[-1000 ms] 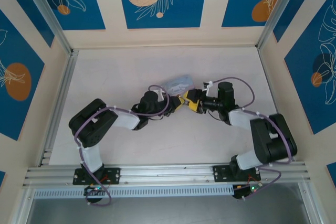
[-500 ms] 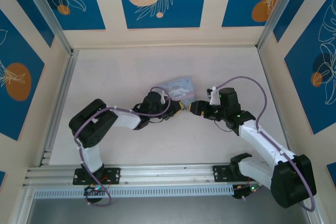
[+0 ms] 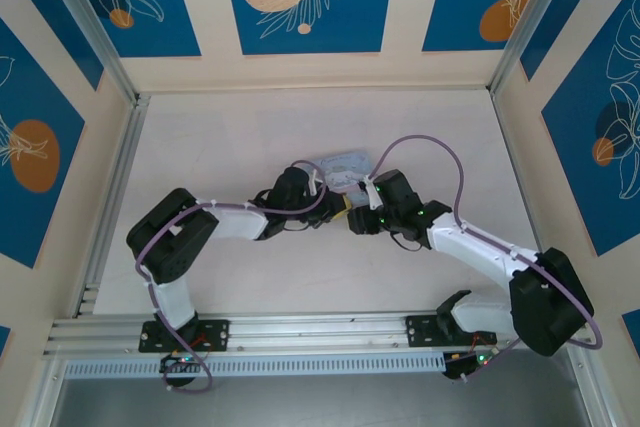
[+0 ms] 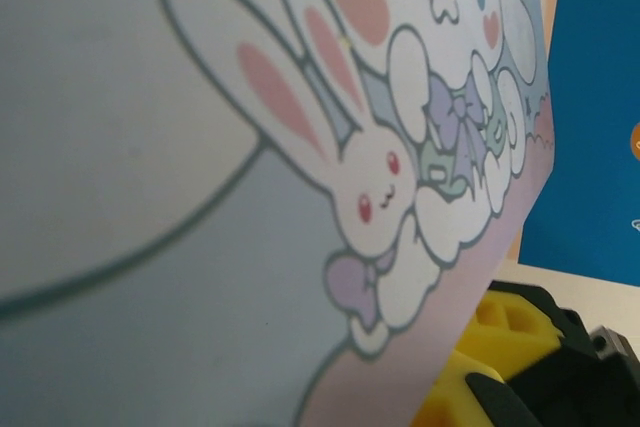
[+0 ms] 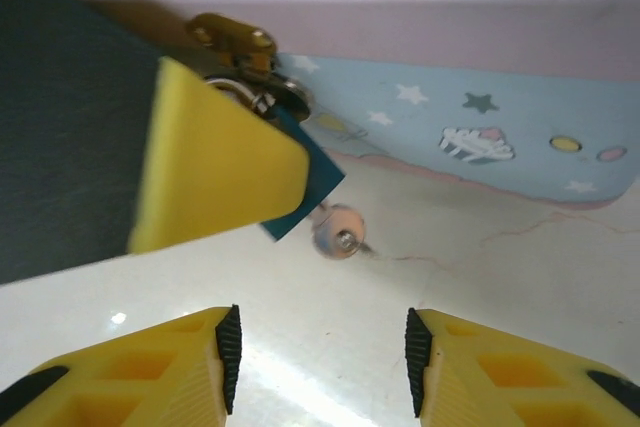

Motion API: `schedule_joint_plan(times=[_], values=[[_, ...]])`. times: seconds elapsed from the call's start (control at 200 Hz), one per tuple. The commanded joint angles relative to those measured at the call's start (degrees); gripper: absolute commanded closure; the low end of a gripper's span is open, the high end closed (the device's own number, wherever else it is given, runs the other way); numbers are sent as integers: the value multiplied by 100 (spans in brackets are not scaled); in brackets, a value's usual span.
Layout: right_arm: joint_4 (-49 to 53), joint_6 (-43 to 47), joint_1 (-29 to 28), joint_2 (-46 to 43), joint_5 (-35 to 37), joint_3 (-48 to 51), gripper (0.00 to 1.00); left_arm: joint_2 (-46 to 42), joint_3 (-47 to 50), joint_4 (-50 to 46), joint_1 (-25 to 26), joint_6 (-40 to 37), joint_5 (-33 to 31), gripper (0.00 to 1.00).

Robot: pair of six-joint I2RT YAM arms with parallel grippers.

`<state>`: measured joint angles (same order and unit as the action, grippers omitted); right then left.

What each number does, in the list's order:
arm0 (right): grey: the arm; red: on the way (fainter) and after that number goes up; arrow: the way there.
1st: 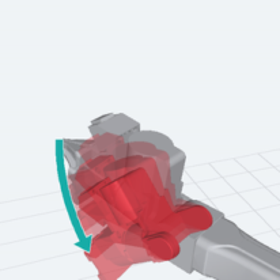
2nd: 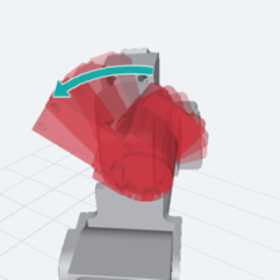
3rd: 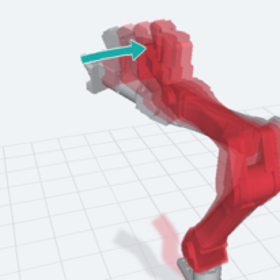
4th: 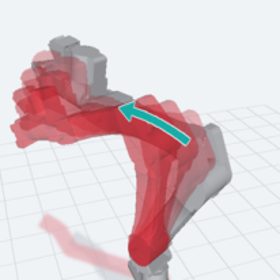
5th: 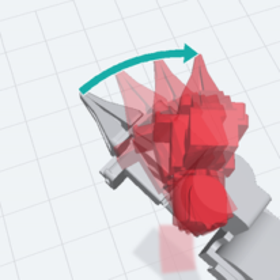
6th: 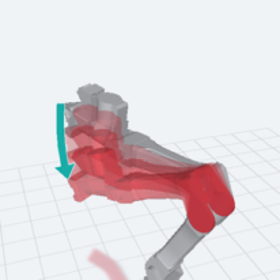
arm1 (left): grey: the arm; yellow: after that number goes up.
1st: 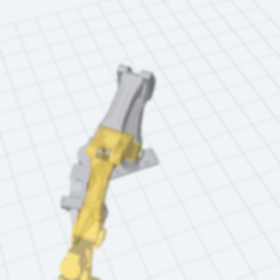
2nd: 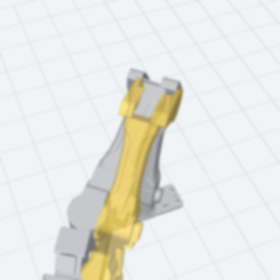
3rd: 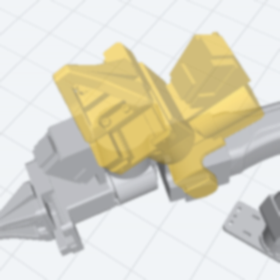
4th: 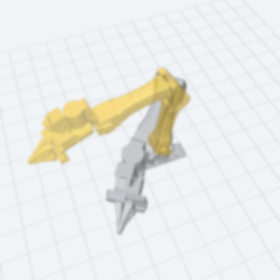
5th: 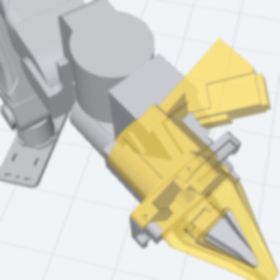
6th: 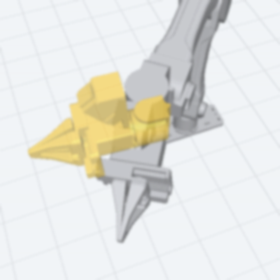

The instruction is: Unlock a padlock with a key

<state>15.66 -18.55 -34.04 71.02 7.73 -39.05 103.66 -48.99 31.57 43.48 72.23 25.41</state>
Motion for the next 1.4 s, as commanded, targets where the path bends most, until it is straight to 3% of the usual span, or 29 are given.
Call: schedule_joint_plan(times=[0.0,0.605,0.66,0.825,0.915,0.95,1.015,1.065,1.23,1.395], values=[[-45,300,-98,149,323,-258,52,-201,-215,-52,-48,-88,376,100],[-159,380,-286,772,783,-655,66,-267,-306,-204,-55,-179,592,100],[-160,373,-277,824,762,-708,70,-259,-304,-198,-59,-182,597,100],[-112,310,-230,846,517,-791,100,-258,-261,-226,-55,-205,606,100],[-54,268,-166,671,63,-747,100,-257,-210,-225,-60,-213,589,100],[3,264,-134,591,-208,-732,93,-259,-197,-215,-76,-209,572,100],[71,201,-104,382,-522,-644,61,-268,-156,-239,-94,-242,531,100],[116,53,-48,133,-678,-527,47,-275,-124,-268,-109,-260,494,100],[11,-652,334,-641,-1083,-88,38,-302,-93,-671,-114,-621,390,100],[-208,-1206,565,-799,-1532,144,38,-397,-16,-1208,-112,-1034,331,100]])
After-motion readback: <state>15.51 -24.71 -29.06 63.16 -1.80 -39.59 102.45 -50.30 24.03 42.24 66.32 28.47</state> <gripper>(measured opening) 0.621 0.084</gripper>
